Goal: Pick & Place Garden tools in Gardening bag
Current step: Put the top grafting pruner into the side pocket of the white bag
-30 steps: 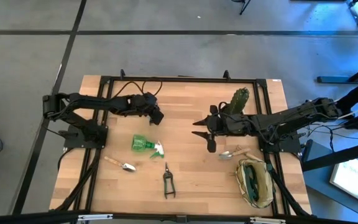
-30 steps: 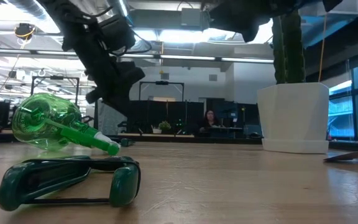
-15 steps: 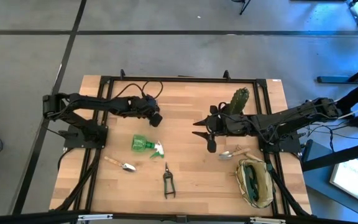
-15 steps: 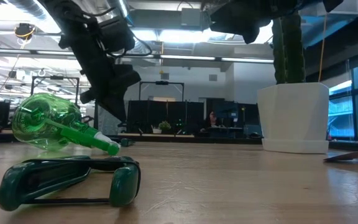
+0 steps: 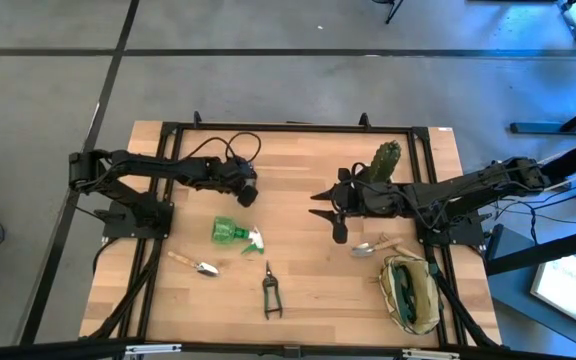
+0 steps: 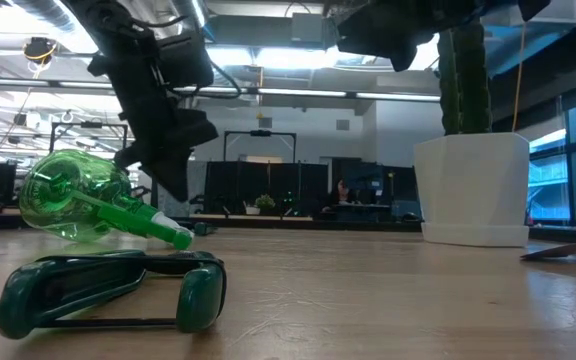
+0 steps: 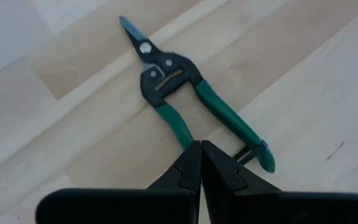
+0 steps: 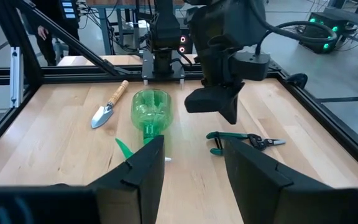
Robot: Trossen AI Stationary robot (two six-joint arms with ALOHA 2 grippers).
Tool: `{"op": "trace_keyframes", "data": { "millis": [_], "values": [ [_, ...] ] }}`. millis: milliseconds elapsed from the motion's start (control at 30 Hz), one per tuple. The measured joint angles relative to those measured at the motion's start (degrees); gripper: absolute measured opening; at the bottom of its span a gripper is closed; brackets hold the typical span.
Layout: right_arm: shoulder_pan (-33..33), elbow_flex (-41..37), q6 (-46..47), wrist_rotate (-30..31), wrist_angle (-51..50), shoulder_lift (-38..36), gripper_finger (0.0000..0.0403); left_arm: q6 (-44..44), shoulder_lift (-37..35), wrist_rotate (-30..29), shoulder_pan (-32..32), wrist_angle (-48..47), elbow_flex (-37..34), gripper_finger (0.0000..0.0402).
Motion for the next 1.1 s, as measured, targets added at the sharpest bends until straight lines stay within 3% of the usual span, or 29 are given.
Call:
{"op": "trace_keyframes", "data": {
  "millis": [533, 1100],
  "values": [
    [-0.1, 0.0, 0.2, 0.0, 0.0, 0.0, 0.0167, 0.3, 0.0, -0.3, 0.0, -0.6, 0.0, 0.006],
    [0.1, 0.0, 1.5, -0.7, -0.2, 0.0, 0.0167, 0.5, 0.0, -0.3, 0.0, -0.8, 0.0, 0.0063]
  ]
}}
